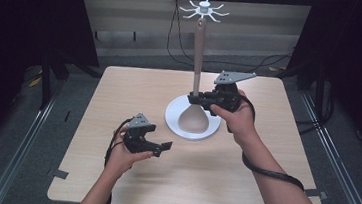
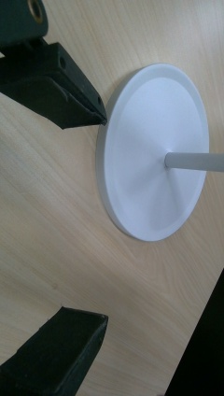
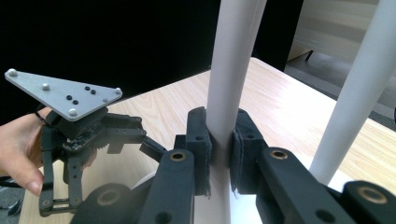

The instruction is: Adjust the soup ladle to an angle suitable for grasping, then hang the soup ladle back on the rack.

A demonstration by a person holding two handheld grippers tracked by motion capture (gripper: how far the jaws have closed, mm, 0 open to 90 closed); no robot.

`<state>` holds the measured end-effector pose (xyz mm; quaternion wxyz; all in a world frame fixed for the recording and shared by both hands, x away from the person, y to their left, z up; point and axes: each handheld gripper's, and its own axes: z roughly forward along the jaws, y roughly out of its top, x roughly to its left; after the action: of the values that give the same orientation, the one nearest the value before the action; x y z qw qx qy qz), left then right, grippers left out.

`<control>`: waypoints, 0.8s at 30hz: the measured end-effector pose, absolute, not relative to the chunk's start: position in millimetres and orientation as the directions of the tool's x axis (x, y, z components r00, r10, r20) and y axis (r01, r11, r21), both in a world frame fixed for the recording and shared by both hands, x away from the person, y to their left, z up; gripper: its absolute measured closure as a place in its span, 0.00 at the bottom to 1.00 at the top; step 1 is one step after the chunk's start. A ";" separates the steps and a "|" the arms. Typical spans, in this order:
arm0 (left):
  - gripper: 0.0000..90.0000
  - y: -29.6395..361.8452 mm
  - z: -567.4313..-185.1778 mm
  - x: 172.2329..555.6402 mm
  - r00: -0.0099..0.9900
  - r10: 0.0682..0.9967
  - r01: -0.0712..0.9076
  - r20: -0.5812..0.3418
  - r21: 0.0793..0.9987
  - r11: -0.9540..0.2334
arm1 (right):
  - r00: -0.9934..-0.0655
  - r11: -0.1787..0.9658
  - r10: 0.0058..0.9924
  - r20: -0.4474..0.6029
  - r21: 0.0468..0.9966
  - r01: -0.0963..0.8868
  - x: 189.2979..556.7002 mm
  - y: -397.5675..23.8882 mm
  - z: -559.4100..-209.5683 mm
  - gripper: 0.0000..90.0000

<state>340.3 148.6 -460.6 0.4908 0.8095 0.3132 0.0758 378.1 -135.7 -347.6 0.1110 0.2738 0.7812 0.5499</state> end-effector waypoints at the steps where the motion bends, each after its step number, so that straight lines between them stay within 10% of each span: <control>1: 0.05 149.1 -460.5 340.4 0.792 0.583 0.433 -0.183 0.842 -0.323 | -0.823 0.247 0.554 0.124 0.920 0.305 378.5 -135.1 -348.0 0.89; 24: 0.05 149.5 -462.1 339.7 0.796 0.575 0.434 -0.189 0.840 -0.326 | -0.803 0.214 0.584 0.115 0.933 0.290 385.2 -133.4 -349.2 0.87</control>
<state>339.7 149.5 -462.1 0.4901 0.8111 0.3110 0.0717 385.2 -133.4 -349.2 0.1319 0.2846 0.7679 0.5585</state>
